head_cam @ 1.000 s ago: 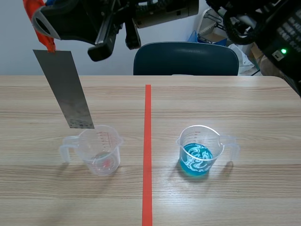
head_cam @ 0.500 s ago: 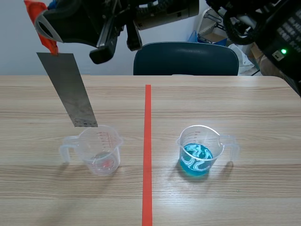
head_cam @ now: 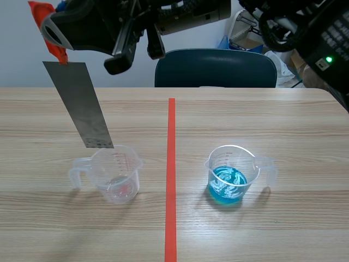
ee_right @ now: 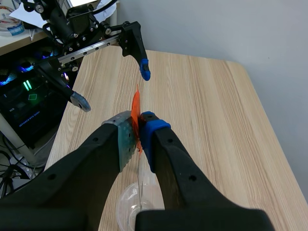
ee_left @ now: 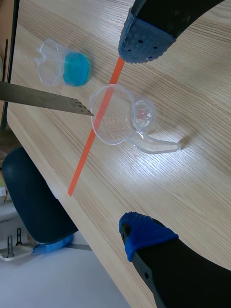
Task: Do the redox reaction experiment
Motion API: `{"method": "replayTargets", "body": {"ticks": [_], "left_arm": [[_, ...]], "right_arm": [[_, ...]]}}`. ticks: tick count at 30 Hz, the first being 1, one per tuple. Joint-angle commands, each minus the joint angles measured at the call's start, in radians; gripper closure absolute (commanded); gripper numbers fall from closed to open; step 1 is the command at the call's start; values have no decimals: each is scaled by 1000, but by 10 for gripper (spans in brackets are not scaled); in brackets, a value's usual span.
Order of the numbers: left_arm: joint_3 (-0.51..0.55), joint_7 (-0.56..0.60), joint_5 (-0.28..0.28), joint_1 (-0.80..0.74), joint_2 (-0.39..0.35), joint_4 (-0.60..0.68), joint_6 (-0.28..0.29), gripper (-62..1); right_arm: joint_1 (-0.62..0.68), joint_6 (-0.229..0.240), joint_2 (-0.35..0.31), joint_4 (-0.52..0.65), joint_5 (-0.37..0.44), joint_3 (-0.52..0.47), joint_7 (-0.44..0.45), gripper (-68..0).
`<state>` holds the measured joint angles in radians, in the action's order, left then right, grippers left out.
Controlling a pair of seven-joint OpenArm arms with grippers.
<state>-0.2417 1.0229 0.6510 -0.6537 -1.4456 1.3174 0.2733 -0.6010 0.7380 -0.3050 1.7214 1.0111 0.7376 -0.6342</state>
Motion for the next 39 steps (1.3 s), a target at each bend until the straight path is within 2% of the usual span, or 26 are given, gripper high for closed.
{"method": "replayTargets", "body": {"ticks": [1, 3, 8, 10, 14, 20, 25, 28, 39], "left_arm": [[19, 4, 3, 6, 5, 11, 4, -623], [49, -35, 3, 6, 10, 9, 18, -623], [151, -108, -5, 6, 35, -10, 122, -623], [183, -127, -8, 6, 47, -14, 146, -623], [232, -159, -22, 6, 84, -14, 166, -623], [291, -161, -97, 6, 143, -14, 172, -623], [327, -161, -142, 10, 171, -14, 231, -623], [342, -161, -143, 12, 180, -14, 261, -623], [364, -213, -145, 36, 224, -15, 296, -623]], "right_arm": [[-25, 3, 0, 2, 10, -3, 11, -8], [-25, 3, 0, 2, 10, -3, 11, -8], [-25, 2, 0, 2, 10, -3, 12, -8], [-25, -6, 0, 2, 10, -3, 12, -8], [-25, -8, 0, 2, 10, -3, 12, -8], [-25, -9, 0, 2, 10, -3, 12, -8], [-25, -12, 0, 2, 10, -3, 12, -8], [-25, -12, 0, 2, 10, -3, 12, -8], [-25, -12, 0, 2, 10, -3, 12, -8]]}}
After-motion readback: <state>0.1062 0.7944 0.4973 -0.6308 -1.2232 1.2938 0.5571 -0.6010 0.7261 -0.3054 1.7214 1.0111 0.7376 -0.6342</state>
